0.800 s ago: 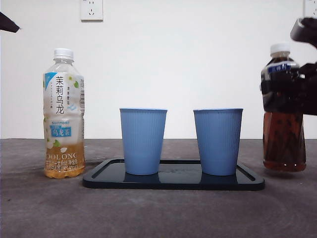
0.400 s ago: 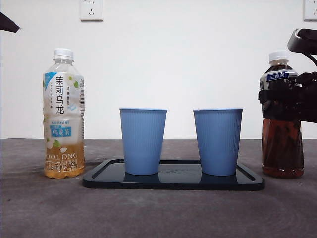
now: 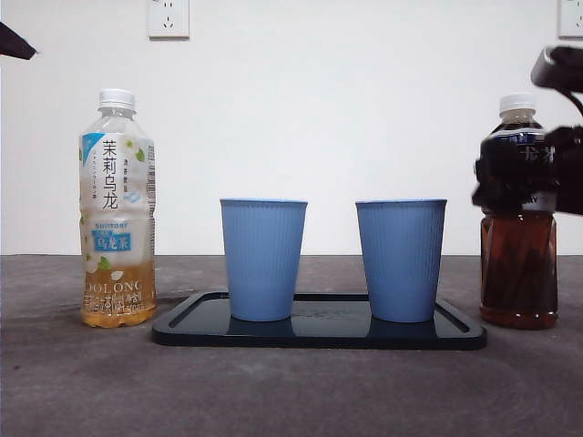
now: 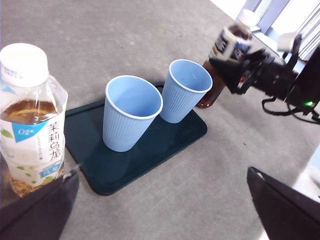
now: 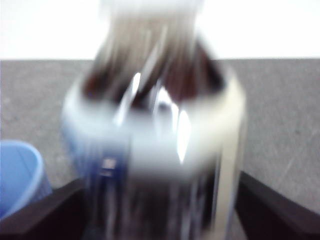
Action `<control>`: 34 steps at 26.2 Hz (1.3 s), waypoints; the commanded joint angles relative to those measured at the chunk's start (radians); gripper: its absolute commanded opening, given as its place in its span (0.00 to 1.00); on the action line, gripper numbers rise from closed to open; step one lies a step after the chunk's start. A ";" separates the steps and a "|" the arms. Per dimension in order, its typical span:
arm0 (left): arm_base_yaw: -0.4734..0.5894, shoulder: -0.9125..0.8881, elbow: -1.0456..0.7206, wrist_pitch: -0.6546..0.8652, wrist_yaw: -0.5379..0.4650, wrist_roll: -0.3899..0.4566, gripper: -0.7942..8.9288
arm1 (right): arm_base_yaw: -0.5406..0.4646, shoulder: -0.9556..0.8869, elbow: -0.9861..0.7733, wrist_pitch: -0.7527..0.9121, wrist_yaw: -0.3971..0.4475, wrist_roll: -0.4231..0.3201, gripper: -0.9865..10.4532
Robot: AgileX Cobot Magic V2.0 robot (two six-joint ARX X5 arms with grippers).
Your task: Pour the drink into the cup
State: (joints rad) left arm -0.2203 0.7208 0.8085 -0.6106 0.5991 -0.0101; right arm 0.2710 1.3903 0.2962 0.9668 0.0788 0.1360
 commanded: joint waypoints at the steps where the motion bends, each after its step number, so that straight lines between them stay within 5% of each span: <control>1: -0.003 0.007 0.002 0.004 0.000 0.001 0.63 | 0.006 -0.031 0.012 -0.048 -0.001 0.003 0.50; 11: -0.003 0.007 -0.017 0.013 -0.014 0.001 0.62 | 0.035 -0.351 0.017 -0.454 -0.002 0.034 0.52; 21: -0.004 0.007 -0.097 0.113 -0.072 -0.049 0.62 | 0.114 -0.702 0.248 -1.211 -0.010 0.106 0.52; 25: -0.005 0.007 -0.114 0.141 -0.082 -0.063 0.62 | 0.146 -0.776 0.370 -1.434 -0.087 0.115 0.51; 34: -0.023 0.016 -0.282 0.398 -0.290 -0.143 0.62 | 0.161 -0.900 0.564 -1.799 -0.132 0.114 0.52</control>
State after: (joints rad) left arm -0.2420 0.7277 0.5243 -0.2211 0.3119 -0.1383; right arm 0.4263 0.4828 0.8467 -0.8337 -0.0532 0.2405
